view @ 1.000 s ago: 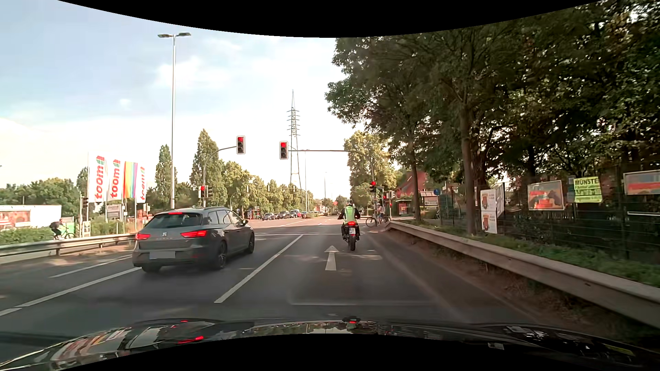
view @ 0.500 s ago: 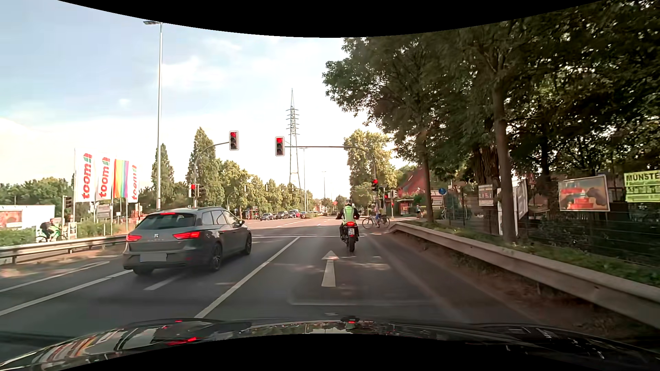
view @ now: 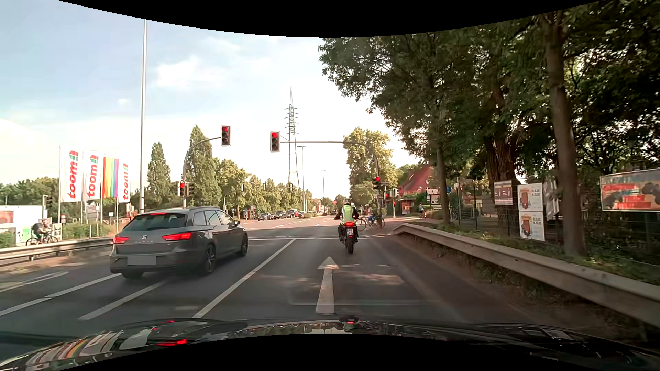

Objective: Follow the waypoints while adhering to traffic rules and regulations

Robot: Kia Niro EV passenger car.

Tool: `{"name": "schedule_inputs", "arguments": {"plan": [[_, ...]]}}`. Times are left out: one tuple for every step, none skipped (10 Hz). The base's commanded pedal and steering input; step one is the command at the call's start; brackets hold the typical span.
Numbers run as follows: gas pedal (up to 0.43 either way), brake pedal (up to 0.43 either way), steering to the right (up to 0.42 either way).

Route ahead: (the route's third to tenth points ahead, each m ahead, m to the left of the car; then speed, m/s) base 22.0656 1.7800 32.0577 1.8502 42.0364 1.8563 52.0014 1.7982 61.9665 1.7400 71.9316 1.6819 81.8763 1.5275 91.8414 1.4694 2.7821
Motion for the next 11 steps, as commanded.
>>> {"name": "schedule_inputs", "arguments": {"plan": [[0.000,0.000,0.000],[0.000,0.000,0.000],[0.000,0.000,0.000],[0.000,0.000,0.000],[0.000,0.000,0.000],[0.000,0.000,0.000],[0.000,0.000,0.000],[0.000,0.000,0.000],[0.000,0.000,0.000],[0.000,0.000,0.000],[0.000,0.006,0.000]]}}
